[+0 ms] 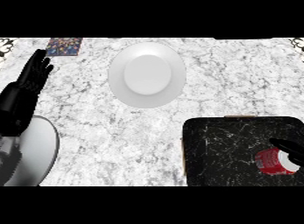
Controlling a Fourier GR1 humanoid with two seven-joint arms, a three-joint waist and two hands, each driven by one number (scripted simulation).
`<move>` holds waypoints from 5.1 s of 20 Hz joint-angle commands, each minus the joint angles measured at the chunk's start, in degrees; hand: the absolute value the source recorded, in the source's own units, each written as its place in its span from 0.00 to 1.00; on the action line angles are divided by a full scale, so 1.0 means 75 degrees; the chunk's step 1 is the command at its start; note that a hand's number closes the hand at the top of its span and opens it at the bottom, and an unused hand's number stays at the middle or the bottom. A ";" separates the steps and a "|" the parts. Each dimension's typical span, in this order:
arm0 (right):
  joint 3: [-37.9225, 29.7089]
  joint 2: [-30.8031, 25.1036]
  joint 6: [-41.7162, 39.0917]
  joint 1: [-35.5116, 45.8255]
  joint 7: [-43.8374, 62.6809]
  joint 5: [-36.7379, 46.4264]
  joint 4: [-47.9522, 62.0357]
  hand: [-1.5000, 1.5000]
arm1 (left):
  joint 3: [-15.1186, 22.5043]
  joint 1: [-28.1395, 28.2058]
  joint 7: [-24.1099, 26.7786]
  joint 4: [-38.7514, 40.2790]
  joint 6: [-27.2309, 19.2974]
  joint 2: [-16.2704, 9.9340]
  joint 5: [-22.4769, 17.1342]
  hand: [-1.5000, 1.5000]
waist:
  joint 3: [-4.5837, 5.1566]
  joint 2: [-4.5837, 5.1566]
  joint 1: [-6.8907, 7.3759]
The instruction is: Pick the can from the tray and place it in the plate
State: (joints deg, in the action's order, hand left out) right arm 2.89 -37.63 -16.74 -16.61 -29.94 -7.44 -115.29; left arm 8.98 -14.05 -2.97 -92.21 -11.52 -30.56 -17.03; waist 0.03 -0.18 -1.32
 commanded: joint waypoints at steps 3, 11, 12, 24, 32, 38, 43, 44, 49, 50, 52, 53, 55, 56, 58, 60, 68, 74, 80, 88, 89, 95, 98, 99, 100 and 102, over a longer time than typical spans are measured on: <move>-0.1191 -0.1718 -0.0249 0.0040 0.1664 0.0728 -0.0664 0.00 | -0.0082 0.0045 0.0157 0.0115 0.0231 -0.0024 -0.0003 0.50 | 0.0029 0.0009 0.0041; -0.1419 -0.3540 -0.1745 -0.0404 0.3048 0.1787 -0.0977 0.00 | 0.0036 -0.0118 0.0142 0.0238 0.0106 0.0285 0.0201 0.50 | 0.0012 0.0022 0.0052; -0.1024 -0.3375 -0.1679 -0.0269 0.3478 0.2004 -0.1214 0.00 | -0.0066 -0.0132 0.0043 0.0166 0.0211 0.0215 0.0110 0.50 | 0.0008 0.0028 0.0161; 0.0465 -0.1815 -0.1920 0.0894 0.4700 0.4270 -0.0713 0.00 | -0.0452 -0.0683 -0.0197 0.0716 0.0713 0.0570 0.0453 0.50 | -0.0005 0.0041 0.0182; 0.0551 -0.1219 -0.1942 0.1041 0.4043 0.5674 0.0618 0.00 | -0.0844 -0.0007 -0.0317 -0.0074 0.0922 0.0631 0.0684 0.50 | -0.0007 0.0019 0.0175; 0.0653 -0.0885 -0.1972 0.1477 0.3258 0.6324 0.1779 0.00 | -0.1008 0.0098 -0.0330 -0.0228 0.1177 0.0869 0.0828 0.50 | -0.0006 0.0021 0.0190; 0.0928 -0.0694 -0.1799 0.1389 0.2800 0.7056 0.2362 0.00 | -0.1235 -0.0337 0.0001 0.0587 0.1370 0.1027 0.1063 0.50 | -0.0006 0.0029 0.0164; 0.0551 -0.0620 -0.2088 0.1404 0.2943 0.6886 0.2062 0.00 | -0.1138 0.0102 -0.0506 -0.0360 0.1146 0.1195 0.1147 0.50 | -0.0006 0.0016 0.0176; 0.1072 -0.0001 -0.1474 0.1504 0.2982 0.7835 0.2754 0.00 | -0.1299 -0.0213 0.0018 0.0402 0.1447 0.1308 0.1356 0.50 | -0.0005 0.0030 0.0155; 0.0667 -0.0658 -0.1252 0.1413 0.2319 0.7885 0.2984 0.00 | -0.1605 -0.0458 -0.0779 0.0100 0.1660 0.0942 0.0933 0.50 | -0.0007 0.0025 0.0154; 0.0828 0.0125 -0.1546 0.2068 0.2431 0.7446 0.3158 1.00 | -0.1255 -0.0404 -0.0521 0.0259 0.1407 0.1353 0.1312 0.50 | -0.0007 0.0034 0.0178; 0.0488 0.0011 -0.1117 0.1910 0.2053 0.7223 0.2917 1.00 | -0.1400 -0.0410 -0.0281 0.0443 0.1516 0.1243 0.1237 0.50 | -0.0007 0.0032 0.0140; 0.0647 0.0331 0.0055 0.1875 0.1889 0.7817 0.3178 1.00 | -0.1153 0.0146 -0.0042 0.0037 0.1400 0.1447 0.1445 0.50 | -0.0012 0.0024 0.0206; 0.0723 0.0501 -0.0122 0.1981 0.2200 0.7902 0.2872 1.00 | -0.1338 -0.0140 -0.0571 -0.0149 0.1514 0.1298 0.1213 0.50 | -0.0008 0.0016 0.0194; 0.0280 0.1143 0.0008 0.2816 0.3568 0.8127 0.4242 1.00 | -0.1161 -0.0339 -0.0522 -0.0099 0.1392 0.1385 0.1397 0.50 | -0.0017 0.0059 0.0350; -0.0609 0.1156 0.0147 0.2511 0.4426 0.7929 0.4432 1.00 | -0.1231 -0.0200 -0.0397 -0.0005 0.1438 0.1409 0.1299 0.50 | -0.0014 0.0060 0.0255; -0.1333 0.1222 0.1873 0.4367 0.5432 0.8990 0.6576 1.00 | -0.1052 -0.0097 -0.0271 0.0020 0.1310 0.1717 0.1532 0.50 | -0.0013 0.0068 0.0340; -0.1339 0.1749 0.1703 0.4612 0.5055 0.8304 0.5639 1.00 | -0.1532 -0.0113 -0.0251 0.0127 0.1727 0.1404 0.1392 0.50 | -0.0004 0.0019 0.0197; -0.1303 0.2212 0.1227 0.5259 0.4682 0.7186 0.3909 1.00 | -0.1382 -0.0170 -0.0392 0.0244 0.1549 0.1637 0.1491 0.50 | 0.0001 -0.0001 0.0130; -0.0605 0.3315 0.0821 0.6233 0.5566 0.6874 0.3410 1.00 | -0.1500 -0.0199 -0.0646 -0.0075 0.1798 0.1545 0.1472 0.50 | -0.0003 0.0017 0.0228; -0.0549 0.3398 0.0703 0.6513 0.5563 0.6770 0.3550 1.00 | -0.1473 -0.0152 -0.0043 0.0370 0.1637 0.1763 0.1681 0.50 | 0.0000 0.0028 0.0222; -0.0269 0.4239 0.1181 0.7389 0.5990 0.7034 0.4399 1.00 | -0.1713 -0.0026 -0.0817 -0.0462 0.1905 0.1451 0.1532 0.50 | -0.0005 0.0021 0.0284; -0.0478 0.4472 0.1248 0.8370 0.6024 0.6925 0.5598 1.00 | -0.1419 -0.0296 -0.0051 0.0493 0.1692 0.1906 0.2009 0.50 | -0.0002 0.0055 0.0264; -0.0283 0.4794 0.1600 0.8604 0.6140 0.7189 0.5956 1.00 | -0.1862 -0.0508 -0.0549 0.0240 0.2040 0.1507 0.1462 0.50 | -0.0003 0.0053 0.0314; -0.0022 0.4982 0.1836 0.8403 0.6258 0.7143 0.6016 1.00 | -0.1578 -0.0296 -0.0340 0.0177 0.1833 0.1799 0.1766 0.50 | -0.0003 0.0045 0.0292; 0.0028 0.4996 0.2353 0.9250 0.6595 0.6951 0.7017 1.00 | -0.1183 -0.0328 -0.0581 -0.0095 0.1622 0.2086 0.1991 0.50 | -0.0004 0.0068 0.0427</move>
State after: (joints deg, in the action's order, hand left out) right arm 1.34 -2.62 -4.22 46.00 16.35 45.58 -71.63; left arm -2.24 -17.20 -7.00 -91.27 1.67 -17.03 -3.73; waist 0.01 0.18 0.99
